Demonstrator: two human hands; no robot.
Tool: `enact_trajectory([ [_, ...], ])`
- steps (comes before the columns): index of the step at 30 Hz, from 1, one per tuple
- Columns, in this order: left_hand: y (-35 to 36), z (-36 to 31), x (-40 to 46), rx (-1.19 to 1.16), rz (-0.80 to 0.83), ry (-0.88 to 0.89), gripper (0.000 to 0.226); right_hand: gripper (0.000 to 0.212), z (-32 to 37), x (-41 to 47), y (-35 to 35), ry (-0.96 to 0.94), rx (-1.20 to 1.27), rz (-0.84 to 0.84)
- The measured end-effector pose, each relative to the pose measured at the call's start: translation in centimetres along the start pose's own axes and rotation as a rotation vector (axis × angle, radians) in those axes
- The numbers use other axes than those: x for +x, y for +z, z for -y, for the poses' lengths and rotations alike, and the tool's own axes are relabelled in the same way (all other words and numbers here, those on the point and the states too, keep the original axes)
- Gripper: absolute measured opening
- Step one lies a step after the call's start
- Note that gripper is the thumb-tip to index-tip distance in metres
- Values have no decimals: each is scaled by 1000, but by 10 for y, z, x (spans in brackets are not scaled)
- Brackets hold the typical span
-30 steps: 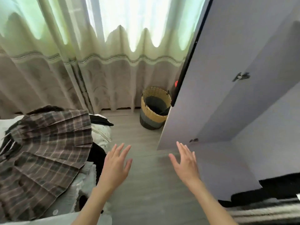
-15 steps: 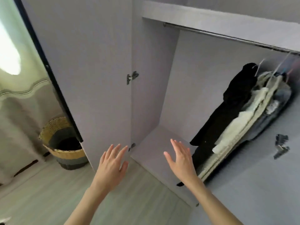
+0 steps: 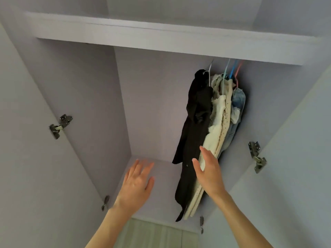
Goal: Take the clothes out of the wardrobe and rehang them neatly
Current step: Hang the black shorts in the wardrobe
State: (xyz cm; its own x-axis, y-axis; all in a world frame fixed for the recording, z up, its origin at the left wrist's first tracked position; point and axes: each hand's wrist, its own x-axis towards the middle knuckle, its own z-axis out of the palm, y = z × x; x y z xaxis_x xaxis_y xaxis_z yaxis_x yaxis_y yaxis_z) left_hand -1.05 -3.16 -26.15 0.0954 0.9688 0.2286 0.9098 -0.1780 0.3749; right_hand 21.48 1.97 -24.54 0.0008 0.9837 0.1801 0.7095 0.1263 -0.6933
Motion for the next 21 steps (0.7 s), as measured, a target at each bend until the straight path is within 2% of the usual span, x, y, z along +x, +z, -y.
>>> enact_trajectory([
  [3, 9, -10, 50, -45, -8, 32, 46, 52, -6, 43, -11, -34, -1, -70],
  [6, 13, -33, 99, -116, 10, 30, 49, 47, -12, 86, -26, -83, -50, -216],
  [10, 22, -68, 161, -150, 23, 90, 47, 46, -28, 139, -48, -137, -244, -380],
  [17, 29, -130, 266, -225, -73, 190, 54, 62, -51, 188, -62, -143, -538, -349],
  [21, 32, -141, 301, -201, -71, 194, 64, 76, -59, 195, -63, -141, -661, -336],
])
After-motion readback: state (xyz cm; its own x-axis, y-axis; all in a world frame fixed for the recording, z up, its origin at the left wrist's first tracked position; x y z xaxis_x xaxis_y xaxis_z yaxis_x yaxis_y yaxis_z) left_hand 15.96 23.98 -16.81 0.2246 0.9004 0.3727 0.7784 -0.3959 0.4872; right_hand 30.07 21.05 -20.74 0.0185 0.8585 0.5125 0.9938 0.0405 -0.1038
